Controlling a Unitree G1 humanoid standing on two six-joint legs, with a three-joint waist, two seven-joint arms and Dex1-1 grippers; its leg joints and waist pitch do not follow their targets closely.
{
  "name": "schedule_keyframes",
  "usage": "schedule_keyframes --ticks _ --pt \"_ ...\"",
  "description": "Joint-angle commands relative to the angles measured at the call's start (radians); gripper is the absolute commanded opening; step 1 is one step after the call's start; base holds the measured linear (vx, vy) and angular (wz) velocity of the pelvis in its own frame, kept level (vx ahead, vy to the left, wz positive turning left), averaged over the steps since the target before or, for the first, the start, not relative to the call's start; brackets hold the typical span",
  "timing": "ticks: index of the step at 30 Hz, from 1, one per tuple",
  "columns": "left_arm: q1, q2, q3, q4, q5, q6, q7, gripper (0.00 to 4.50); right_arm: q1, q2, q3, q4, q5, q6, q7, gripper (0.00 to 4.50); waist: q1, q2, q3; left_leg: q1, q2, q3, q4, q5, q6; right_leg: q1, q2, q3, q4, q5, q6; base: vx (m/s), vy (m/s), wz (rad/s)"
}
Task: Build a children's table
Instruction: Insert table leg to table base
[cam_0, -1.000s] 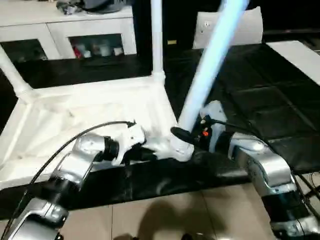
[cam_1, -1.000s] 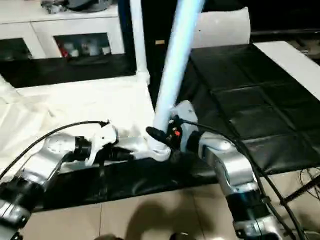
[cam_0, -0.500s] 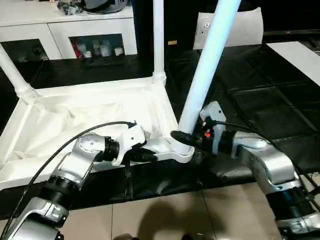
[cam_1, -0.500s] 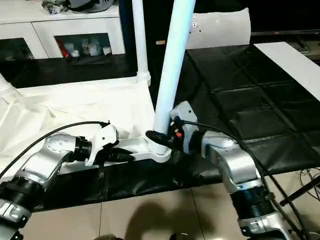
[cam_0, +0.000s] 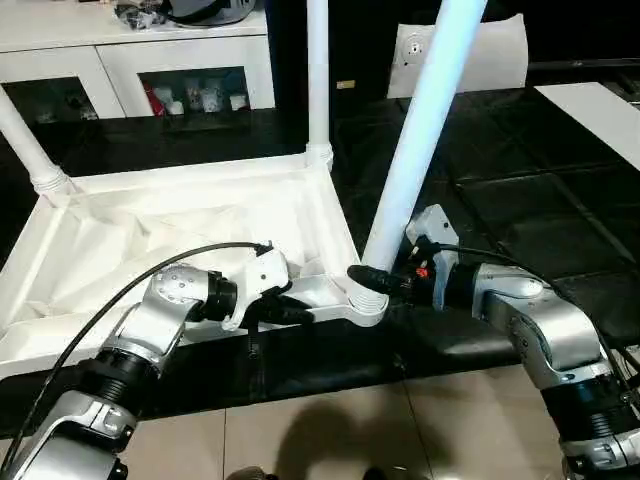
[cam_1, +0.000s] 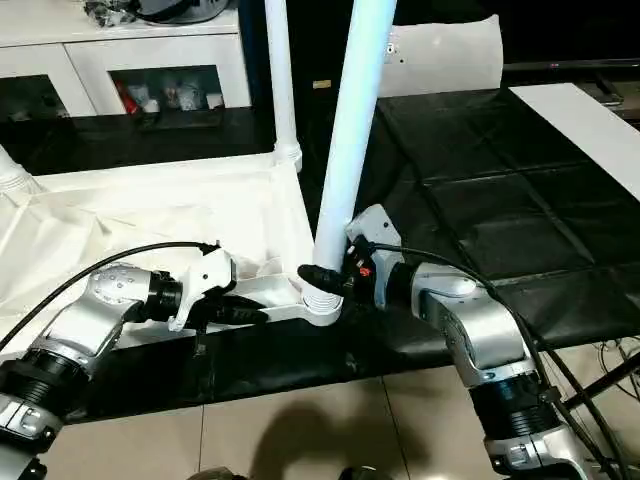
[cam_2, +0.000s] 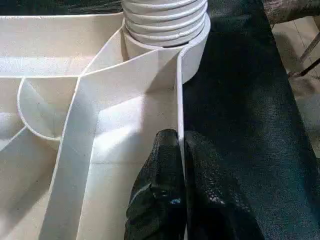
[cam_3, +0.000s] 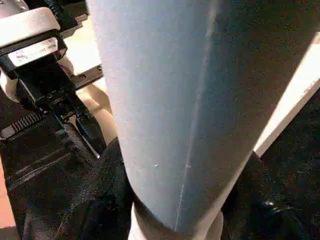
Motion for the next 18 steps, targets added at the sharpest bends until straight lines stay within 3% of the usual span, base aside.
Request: schedule_keyframes --ticks 1,8,11,12,14,15,16,17,18 --pt "-0.021 0.003 0.025 -0.029 -0.043 -0.030 -0.024 0.00 -0.007 0.019 0.026 0.066 -0.016 0.015 -0.009 1.90 0.003 -0.015 -0.071 0.007 0.063 -0.030 -0.069 -0.125 0.071 0.061 -0.100 0.072 -0.092 -0.433 -0.019 0.000 0.000 0.00" --pt "-0.018 0.004 0.027 -0.035 -0.045 -0.029 -0.028 0.00 -0.016 0.053 -0.031 0.148 0.026 0.028 -0.018 1.90 0.002 -0.012 -0.073 0.007 0.066 -0.030 -0.069 -0.120 0.070 0.062 -0.103 0.076 -0.087 -0.395 -0.041 0.000 0.000 0.00" --pt "-0.024 0.000 0.039 -0.026 -0.050 -0.027 -0.013 0.00 0.015 0.055 -0.071 0.173 0.055 0.037 -0.013 1.90 0.004 -0.013 -0.073 0.007 0.067 -0.030 -0.070 -0.117 0.071 0.062 -0.102 0.076 -0.087 -0.392 -0.043 0.000 0.000 0.00" --pt "-0.025 -0.001 0.042 -0.023 -0.051 -0.026 -0.010 0.00 0.024 0.055 -0.077 0.173 0.060 0.037 -0.012 1.90 0.008 0.000 -0.074 0.008 0.066 -0.031 -0.069 -0.118 0.068 0.063 -0.103 0.075 -0.086 -0.391 -0.043 0.000 0.000 0.00" --pt "-0.028 -0.004 0.045 -0.020 -0.053 -0.024 -0.006 0.00 0.042 0.056 -0.086 0.175 0.063 0.033 -0.016 1.89 0.008 -0.008 -0.075 0.007 0.068 -0.031 -0.070 -0.118 0.068 0.063 -0.101 0.075 -0.086 -0.381 -0.042 0.000 0.000 0.00" --pt "-0.030 -0.005 0.047 -0.017 -0.054 -0.022 -0.004 0.00 0.059 0.056 -0.091 0.177 0.062 0.022 -0.019 1.89 0.012 0.009 -0.075 0.009 0.068 -0.033 -0.069 -0.121 0.064 0.063 -0.104 0.075 -0.085 -0.378 -0.046 0.000 0.000 0.00" --pt "-0.032 -0.007 0.048 -0.014 -0.054 -0.021 -0.003 0.00 0.075 0.057 -0.096 0.175 0.063 0.013 -0.022 1.89 0.009 -0.001 -0.076 0.008 0.069 -0.032 -0.071 -0.124 0.064 0.063 -0.100 0.074 -0.086 -0.367 -0.048 0.000 0.000 0.00" --pt "-0.036 -0.009 0.050 -0.009 -0.053 -0.020 0.002 0.00 0.092 0.060 -0.103 0.171 0.064 0.002 -0.027 1.89 0.012 0.010 -0.076 0.009 0.067 -0.033 -0.070 -0.126 0.062 0.063 -0.100 0.073 -0.085 -0.363 -0.051 0.000 0.000 0.00" --pt "-0.039 -0.011 0.051 -0.006 -0.053 -0.019 0.005 0.00 0.106 0.063 -0.110 0.167 0.067 -0.006 -0.029 1.89 0.012 0.004 -0.074 0.008 0.067 -0.031 -0.071 -0.138 0.064 0.062 -0.101 0.074 -0.090 -0.373 -0.047 0.000 0.000 0.00"
